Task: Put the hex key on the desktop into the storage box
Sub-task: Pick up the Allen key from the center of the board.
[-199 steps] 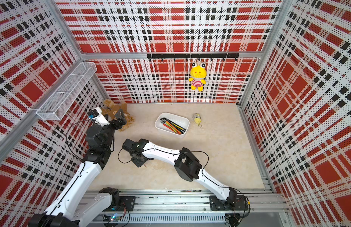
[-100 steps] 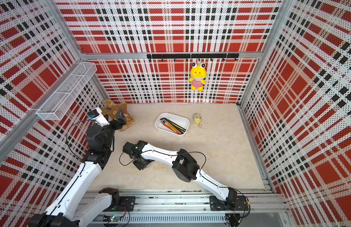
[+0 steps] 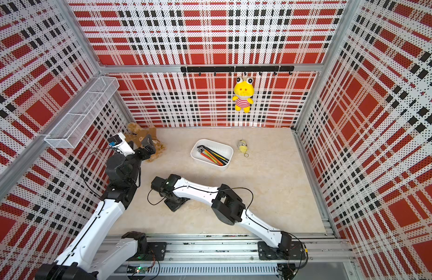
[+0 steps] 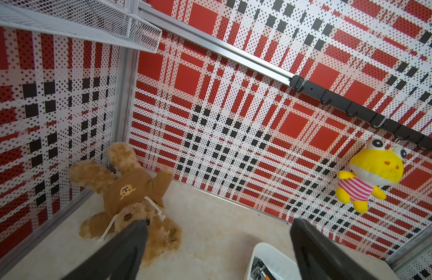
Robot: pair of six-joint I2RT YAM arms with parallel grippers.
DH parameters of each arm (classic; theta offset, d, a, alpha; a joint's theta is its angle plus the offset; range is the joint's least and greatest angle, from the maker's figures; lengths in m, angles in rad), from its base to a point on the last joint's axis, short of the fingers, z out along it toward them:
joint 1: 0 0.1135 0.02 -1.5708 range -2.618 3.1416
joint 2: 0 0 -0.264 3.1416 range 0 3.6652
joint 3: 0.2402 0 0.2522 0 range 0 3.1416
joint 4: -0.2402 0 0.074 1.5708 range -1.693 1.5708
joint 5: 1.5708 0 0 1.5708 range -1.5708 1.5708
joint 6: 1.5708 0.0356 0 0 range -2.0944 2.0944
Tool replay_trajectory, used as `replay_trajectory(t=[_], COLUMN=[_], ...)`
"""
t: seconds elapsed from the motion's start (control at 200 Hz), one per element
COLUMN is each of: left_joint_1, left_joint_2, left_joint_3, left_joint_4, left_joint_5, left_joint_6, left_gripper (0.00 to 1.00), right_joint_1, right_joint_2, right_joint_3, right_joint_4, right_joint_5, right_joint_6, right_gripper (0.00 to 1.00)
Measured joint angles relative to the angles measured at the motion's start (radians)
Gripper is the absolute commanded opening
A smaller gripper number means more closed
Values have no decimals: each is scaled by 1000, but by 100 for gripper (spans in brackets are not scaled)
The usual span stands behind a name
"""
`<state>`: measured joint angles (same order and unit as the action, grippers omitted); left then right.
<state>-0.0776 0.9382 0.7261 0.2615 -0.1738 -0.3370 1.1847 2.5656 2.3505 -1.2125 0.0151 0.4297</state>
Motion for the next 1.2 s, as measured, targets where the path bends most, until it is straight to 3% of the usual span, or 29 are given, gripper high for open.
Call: replay_trajectory(t=[0.246, 0.606, 0.636, 0.662, 0.772, 0.832, 1.203], left_joint_1=[5, 7, 7, 7, 7, 7, 7], left_joint_2=[0, 0, 0, 0, 0, 0, 0], left_joint_3=[0, 0, 0, 0, 0, 0, 0], left_joint_4=[0, 0, 0, 0, 0, 0, 0], left_joint_5=[0, 0, 0, 0, 0, 0, -9], left_joint_6=[0, -7, -8, -8, -8, -8, -8], left_gripper=[99, 99, 99, 99, 99, 99, 99], right_joint_1=[3, 5, 5, 5, 3, 2, -11], right_joint_2=[-53, -346, -358, -365, -368, -357, -225], right_joint_3=[-100, -613, -632, -645, -650, -629, -405], right_joint_4=[27, 166, 167, 168, 168, 151, 54], right_joint_5=[9, 32, 32, 32, 40, 47, 39], right_joint_6=[2, -22, -23, -25, -35, -44, -79], right_gripper=[0, 0, 21, 31, 46, 50, 49])
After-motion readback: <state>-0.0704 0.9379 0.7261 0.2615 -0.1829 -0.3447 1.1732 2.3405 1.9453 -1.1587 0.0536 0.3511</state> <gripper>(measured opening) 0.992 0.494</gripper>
